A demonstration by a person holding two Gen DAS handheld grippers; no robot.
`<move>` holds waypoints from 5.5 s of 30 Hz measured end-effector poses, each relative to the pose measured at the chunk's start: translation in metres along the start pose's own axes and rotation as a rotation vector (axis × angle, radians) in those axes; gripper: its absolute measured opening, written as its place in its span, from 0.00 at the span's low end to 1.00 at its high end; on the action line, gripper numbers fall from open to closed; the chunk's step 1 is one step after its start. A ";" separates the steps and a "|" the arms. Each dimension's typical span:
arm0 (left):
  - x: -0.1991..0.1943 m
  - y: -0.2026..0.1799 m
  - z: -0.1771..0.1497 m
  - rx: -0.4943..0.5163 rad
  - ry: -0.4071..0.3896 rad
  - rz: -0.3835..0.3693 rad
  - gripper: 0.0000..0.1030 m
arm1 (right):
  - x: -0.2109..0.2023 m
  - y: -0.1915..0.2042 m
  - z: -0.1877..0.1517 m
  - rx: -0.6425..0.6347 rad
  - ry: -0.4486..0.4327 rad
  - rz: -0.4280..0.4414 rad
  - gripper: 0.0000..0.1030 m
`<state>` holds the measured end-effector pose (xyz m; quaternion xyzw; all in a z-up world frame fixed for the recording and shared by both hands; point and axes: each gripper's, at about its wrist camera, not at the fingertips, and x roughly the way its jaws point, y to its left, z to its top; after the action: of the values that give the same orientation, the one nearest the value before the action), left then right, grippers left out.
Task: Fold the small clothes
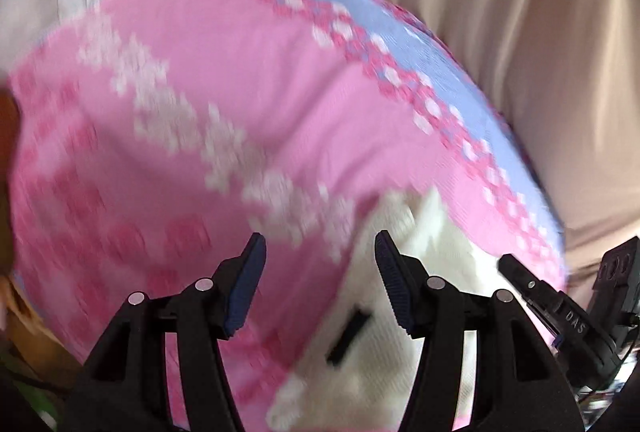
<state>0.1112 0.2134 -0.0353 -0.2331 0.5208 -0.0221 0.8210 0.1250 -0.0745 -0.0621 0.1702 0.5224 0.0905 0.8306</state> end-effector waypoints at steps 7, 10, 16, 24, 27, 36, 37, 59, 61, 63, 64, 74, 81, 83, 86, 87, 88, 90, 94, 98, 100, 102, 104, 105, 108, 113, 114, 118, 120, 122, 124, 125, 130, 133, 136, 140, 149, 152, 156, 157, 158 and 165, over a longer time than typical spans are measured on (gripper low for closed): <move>0.011 -0.017 0.009 0.097 0.023 0.059 0.53 | 0.077 0.008 0.005 0.033 0.107 -0.072 0.15; 0.018 -0.017 0.008 0.077 0.065 0.009 0.53 | 0.058 -0.006 -0.005 0.073 0.051 -0.058 0.08; 0.042 -0.033 0.009 0.044 0.183 -0.156 0.53 | -0.048 -0.028 -0.035 0.103 -0.152 -0.001 0.08; 0.127 -0.074 0.010 0.005 0.303 -0.269 0.58 | -0.076 -0.019 -0.049 0.060 -0.188 0.016 0.08; 0.127 -0.091 0.023 0.031 0.305 -0.222 0.58 | -0.052 -0.011 -0.039 0.033 -0.157 0.017 0.08; 0.027 -0.020 0.022 -0.011 0.097 -0.047 0.58 | 0.040 -0.003 -0.015 0.008 0.027 0.034 0.19; 0.023 -0.016 0.016 -0.015 0.110 -0.049 0.58 | 0.026 -0.006 -0.019 0.030 -0.003 0.062 0.19; 0.015 -0.021 -0.089 0.065 0.185 0.040 0.68 | 0.030 0.022 -0.030 -0.146 0.071 0.128 0.27; 0.033 -0.022 -0.091 0.047 0.211 0.024 0.70 | -0.007 -0.003 -0.037 -0.098 0.013 0.105 0.27; 0.057 -0.014 -0.095 -0.023 0.265 0.020 0.60 | -0.037 -0.030 -0.049 -0.064 -0.026 0.028 0.27; 0.054 -0.015 -0.094 -0.048 0.227 0.007 0.57 | -0.055 -0.047 -0.057 -0.044 -0.042 -0.019 0.27; -0.010 -0.067 -0.076 -0.089 0.164 -0.295 0.17 | -0.065 -0.127 -0.132 -0.043 0.049 -0.245 0.25; -0.062 -0.208 -0.111 0.216 0.161 -0.480 0.07 | -0.078 -0.147 -0.123 -0.032 -0.021 -0.119 0.25; -0.056 -0.245 -0.132 0.275 0.219 -0.521 0.06 | -0.111 -0.173 -0.125 0.088 -0.082 -0.056 0.25; -0.031 -0.296 -0.167 0.391 0.272 -0.528 0.07 | -0.160 -0.215 -0.141 0.164 -0.145 -0.063 0.28; -0.016 -0.310 -0.183 0.436 0.295 -0.488 0.07 | -0.176 -0.232 -0.150 0.189 -0.152 -0.093 0.31; 0.000 -0.315 -0.190 0.440 0.323 -0.460 0.07 | -0.186 -0.244 -0.158 0.213 -0.155 -0.111 0.31; 0.010 -0.315 -0.199 0.403 0.368 -0.452 0.07 | -0.206 -0.264 -0.174 0.262 -0.158 -0.129 0.37; -0.022 -0.300 -0.187 0.407 0.219 -0.383 0.12 | -0.224 -0.273 -0.187 0.316 -0.179 -0.090 0.52; -0.047 -0.252 -0.150 0.335 0.085 -0.297 0.30 | -0.208 -0.246 -0.168 0.327 -0.168 0.093 0.66; -0.054 -0.229 -0.138 0.288 0.035 -0.241 0.33 | -0.187 -0.230 -0.146 0.327 -0.134 0.163 0.73; -0.057 -0.206 -0.133 0.227 0.021 -0.207 0.34 | -0.164 -0.220 -0.128 0.338 -0.077 0.184 0.73; -0.061 -0.187 -0.134 0.190 0.022 -0.185 0.34 | -0.140 -0.208 -0.113 0.352 0.004 0.197 0.73; -0.061 -0.180 -0.137 0.181 0.019 -0.173 0.35 | -0.130 -0.199 -0.107 0.349 0.041 0.196 0.73; -0.063 -0.164 -0.145 0.180 0.019 -0.145 0.36 | -0.113 -0.178 -0.097 0.313 0.111 0.177 0.73; -0.052 -0.147 -0.149 0.141 0.070 -0.161 0.38 | -0.077 -0.151 -0.086 0.192 0.205 0.088 0.31; -0.052 -0.146 -0.148 0.142 0.074 -0.165 0.38 | -0.077 -0.149 -0.085 0.179 0.197 0.073 0.24; -0.055 -0.150 -0.142 0.171 0.066 -0.184 0.38 | -0.133 -0.152 -0.077 0.195 -0.003 0.092 0.19; -0.057 -0.156 -0.140 0.193 0.065 -0.196 0.38 | -0.182 -0.164 -0.086 0.227 -0.107 0.075 0.19; -0.051 -0.165 -0.143 0.224 0.084 -0.209 0.40 | -0.202 -0.181 -0.101 0.245 -0.129 0.017 0.20; -0.041 -0.174 -0.148 0.246 0.116 -0.213 0.42 | -0.189 -0.205 -0.126 0.240 -0.078 -0.117 0.22; -0.034 -0.179 -0.151 0.254 0.137 -0.222 0.42 | -0.175 -0.219 -0.138 0.250 -0.029 -0.154 0.23; -0.007 -0.205 -0.167 0.298 0.219 -0.235 0.42 | -0.167 -0.247 -0.153 0.385 -0.050 -0.021 0.49; 0.000 -0.215 -0.174 0.317 0.228 -0.228 0.43 | -0.175 -0.242 -0.133 0.338 -0.104 -0.020 0.62; 0.004 -0.223 -0.180 0.331 0.231 -0.220 0.43 | -0.157 -0.257 -0.119 0.355 -0.067 0.003 0.66; 0.009 -0.227 -0.186 0.337 0.236 -0.201 0.44 | -0.145 -0.270 -0.110 0.363 -0.059 0.026 0.28; 0.014 -0.236 -0.189 0.358 0.207 -0.155 0.49 | -0.175 -0.279 -0.114 0.272 -0.092 -0.236 0.26; 0.007 -0.245 -0.189 0.410 0.163 -0.129 0.49 | -0.219 -0.252 -0.126 0.246 -0.192 -0.155 0.26; 0.017 -0.246 -0.192 0.435 0.169 -0.064 0.51 | -0.229 -0.200 -0.145 0.083 -0.156 -0.141 0.25; 0.023 -0.242 -0.193 0.418 0.189 -0.064 0.51 | -0.212 -0.198 -0.151 0.059 -0.105 -0.171 0.25; 0.026 -0.239 -0.195 0.405 0.203 -0.060 0.51 | -0.194 -0.203 -0.158 0.048 -0.064 -0.214 0.25; 0.036 -0.223 -0.191 0.297 0.241 -0.132 0.57 | -0.194 -0.246 -0.162 0.234 -0.074 -0.188 0.64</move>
<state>0.0085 -0.0640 -0.0421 -0.1386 0.5897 -0.1803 0.7749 -0.1124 -0.3358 -0.0570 0.2193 0.5120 -0.0556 0.8286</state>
